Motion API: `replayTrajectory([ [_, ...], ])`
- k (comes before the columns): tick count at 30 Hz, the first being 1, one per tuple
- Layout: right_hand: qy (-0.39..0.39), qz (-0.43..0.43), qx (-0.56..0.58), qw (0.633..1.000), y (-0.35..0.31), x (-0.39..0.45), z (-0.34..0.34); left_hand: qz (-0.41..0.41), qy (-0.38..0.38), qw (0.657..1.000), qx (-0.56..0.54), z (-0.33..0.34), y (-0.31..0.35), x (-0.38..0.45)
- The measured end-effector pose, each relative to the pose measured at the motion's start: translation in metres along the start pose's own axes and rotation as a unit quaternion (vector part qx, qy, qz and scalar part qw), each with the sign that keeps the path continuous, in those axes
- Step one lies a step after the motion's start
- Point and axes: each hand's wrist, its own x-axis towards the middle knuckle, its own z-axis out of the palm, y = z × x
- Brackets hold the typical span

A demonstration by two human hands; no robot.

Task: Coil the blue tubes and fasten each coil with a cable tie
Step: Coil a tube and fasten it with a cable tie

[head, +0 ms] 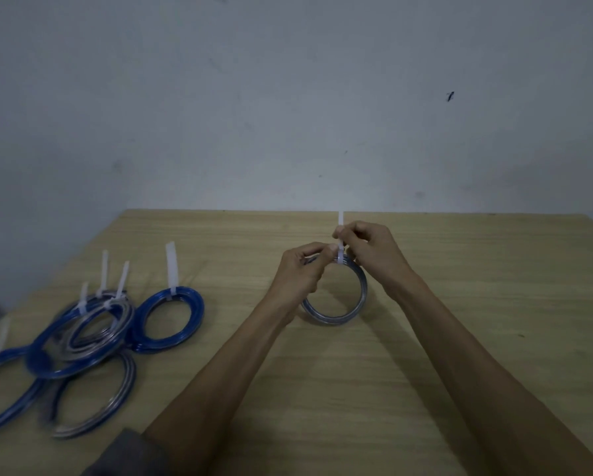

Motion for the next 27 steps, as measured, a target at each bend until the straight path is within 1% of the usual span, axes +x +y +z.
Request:
replayTrajectory([
  [2,-0.001,-0.011,-0.005,1.000,0.000,0.000,0.006,-0.001,0.001,1.000,-0.006,-0.005,-0.002,-0.004],
  [7,0.033,0.000,0.025,0.999,-0.006,0.001,0.023,-0.013,0.012,1.000,-0.003,-0.017,0.003,-0.010],
  [10,0.028,-0.004,0.035,0.999,-0.016,-0.004,0.033,-0.008,0.006,1.000,-0.003,-0.030,0.013,-0.014],
  [12,0.008,-0.004,0.038,0.999,-0.025,-0.012,0.038,-0.001,0.012,1.000,-0.003,-0.041,0.019,-0.017],
  [13,-0.012,0.000,0.036,0.999,-0.028,-0.016,0.041,0.002,0.026,1.000,-0.007,-0.048,0.022,-0.018],
  [16,-0.092,0.015,0.044,0.995,-0.035,-0.030,0.052,0.005,0.074,0.997,-0.016,-0.075,0.031,-0.019],
  [18,-0.139,0.007,0.060,0.988,-0.040,-0.036,0.063,0.000,0.078,0.996,-0.032,-0.096,0.036,-0.023],
  [20,-0.153,-0.011,0.067,0.986,-0.046,-0.039,0.078,-0.008,0.058,0.997,-0.042,-0.122,0.040,-0.031],
  [21,-0.149,-0.018,0.067,0.986,-0.050,-0.040,0.087,-0.006,0.047,0.999,-0.025,-0.136,0.042,-0.037],
  [23,-0.150,-0.029,0.066,0.986,-0.060,-0.038,0.106,0.009,0.051,0.997,0.055,-0.164,0.044,-0.051],
  [25,-0.173,-0.031,0.076,0.982,-0.071,-0.037,0.130,0.021,0.087,0.991,0.097,-0.188,0.045,-0.066],
  [27,-0.196,-0.025,0.088,0.976,-0.081,-0.038,0.155,0.019,0.127,0.987,0.097,-0.210,0.044,-0.080],
])
